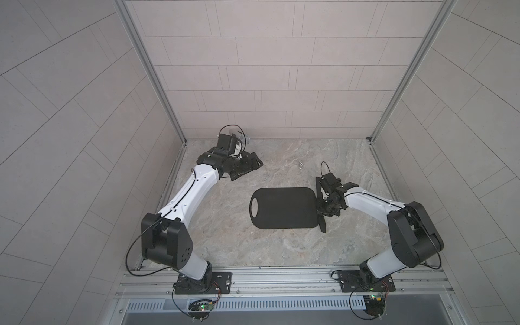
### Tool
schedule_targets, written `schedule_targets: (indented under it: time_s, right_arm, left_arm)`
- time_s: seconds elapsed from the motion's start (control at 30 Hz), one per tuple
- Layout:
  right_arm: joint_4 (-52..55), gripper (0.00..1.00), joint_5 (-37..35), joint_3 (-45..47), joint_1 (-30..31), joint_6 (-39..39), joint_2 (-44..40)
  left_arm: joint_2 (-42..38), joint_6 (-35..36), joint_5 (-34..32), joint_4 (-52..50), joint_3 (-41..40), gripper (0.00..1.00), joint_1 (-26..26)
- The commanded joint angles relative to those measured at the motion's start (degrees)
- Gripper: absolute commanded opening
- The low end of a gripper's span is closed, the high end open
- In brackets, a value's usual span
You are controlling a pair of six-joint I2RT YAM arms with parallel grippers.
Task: Align the knife with the edge of the cutting board
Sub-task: Pick up the knife at the center of the board, then place the knife on the work surface.
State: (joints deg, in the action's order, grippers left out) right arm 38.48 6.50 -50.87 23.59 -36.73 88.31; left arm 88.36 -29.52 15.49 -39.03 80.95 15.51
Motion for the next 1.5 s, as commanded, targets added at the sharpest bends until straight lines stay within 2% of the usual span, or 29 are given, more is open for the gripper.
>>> schedule_targets:
  time_s: [0.0,0.67,1.13,1.3,1.47]
  right_arm:
    - [-1.90,0.00,-1.09,-0.69,2.17,-1.62,-0.48]
    - [-1.93,0.00,-6.55,-1.84,12.74,-5.78,2.24]
    - [-1.80,0.01,-8.83,-2.48,15.99,-8.39,5.43]
    - [-2.54,0.31,-8.66,-1.74,16.65,-8.91,5.38]
    - [-2.84,0.45,-8.35,-0.38,17.08,-9.38,3.30]
  left_arm:
    - [-1.04,1.21,0.83,0.27,-0.79,1.00,0.32]
    - [-0.87,1.26,0.83,0.27,-0.79,1.00,0.44]
    - [-0.52,1.22,0.79,0.31,-0.79,1.00,0.52]
    - [-0.29,1.20,0.80,0.27,-0.84,1.00,0.58]
    - [0.04,1.22,0.78,0.29,-0.88,1.00,0.64]
